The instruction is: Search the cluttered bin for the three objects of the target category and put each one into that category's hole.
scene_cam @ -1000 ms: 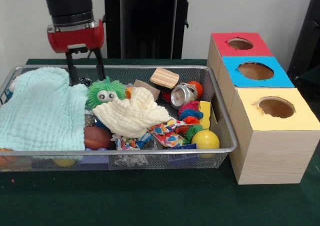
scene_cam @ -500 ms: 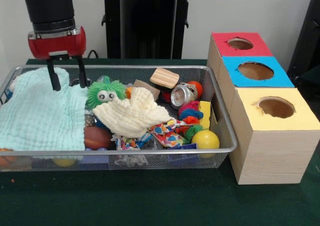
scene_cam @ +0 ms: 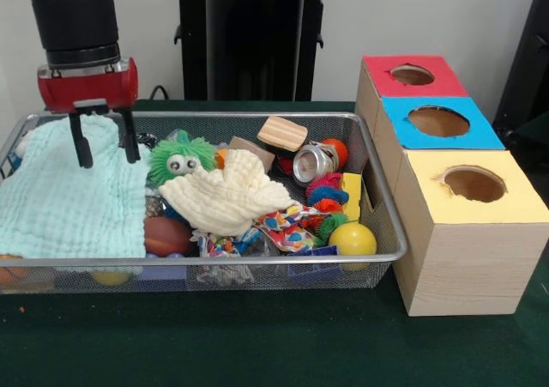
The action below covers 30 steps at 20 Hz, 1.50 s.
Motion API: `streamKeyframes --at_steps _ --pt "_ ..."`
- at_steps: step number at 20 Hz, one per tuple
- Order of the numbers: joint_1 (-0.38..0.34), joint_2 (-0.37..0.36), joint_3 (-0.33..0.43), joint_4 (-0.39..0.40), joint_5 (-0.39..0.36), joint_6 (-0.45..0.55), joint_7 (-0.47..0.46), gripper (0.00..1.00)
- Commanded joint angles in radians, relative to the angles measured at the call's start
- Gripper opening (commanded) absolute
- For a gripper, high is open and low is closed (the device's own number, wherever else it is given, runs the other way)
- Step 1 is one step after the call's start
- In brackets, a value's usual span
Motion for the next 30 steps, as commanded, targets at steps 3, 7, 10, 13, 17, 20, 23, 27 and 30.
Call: streamKeyframes --at_steps 3,7,10,13,17,20,23,27,30 --pt "0.166 0.123 -0.169 -0.047 -0.234 -0.163 0.056 1.00" --pt "0.387 0.106 -0.359 -0.051 -0.286 -0.294 0.382 1.00" --pt "0.577 0.112 -0.533 -0.065 -0.230 -0.366 0.587 1.00" --pt "0.758 0.118 -0.692 -0.068 -0.099 -0.396 0.729 1.00" --pt "0.885 0.125 -0.799 -0.060 0.058 -0.396 0.773 1.00" --pt "0.953 0.157 -0.882 -0.079 0.104 -0.453 0.799 1.00" --pt "0.971 0.179 -0.916 -0.090 0.117 -0.491 0.789 1.00" --pt "0.963 0.185 -0.923 -0.096 0.115 -0.515 0.761 1.00" --pt "0.940 0.171 -0.907 -0.089 0.115 -0.513 0.722 1.00"
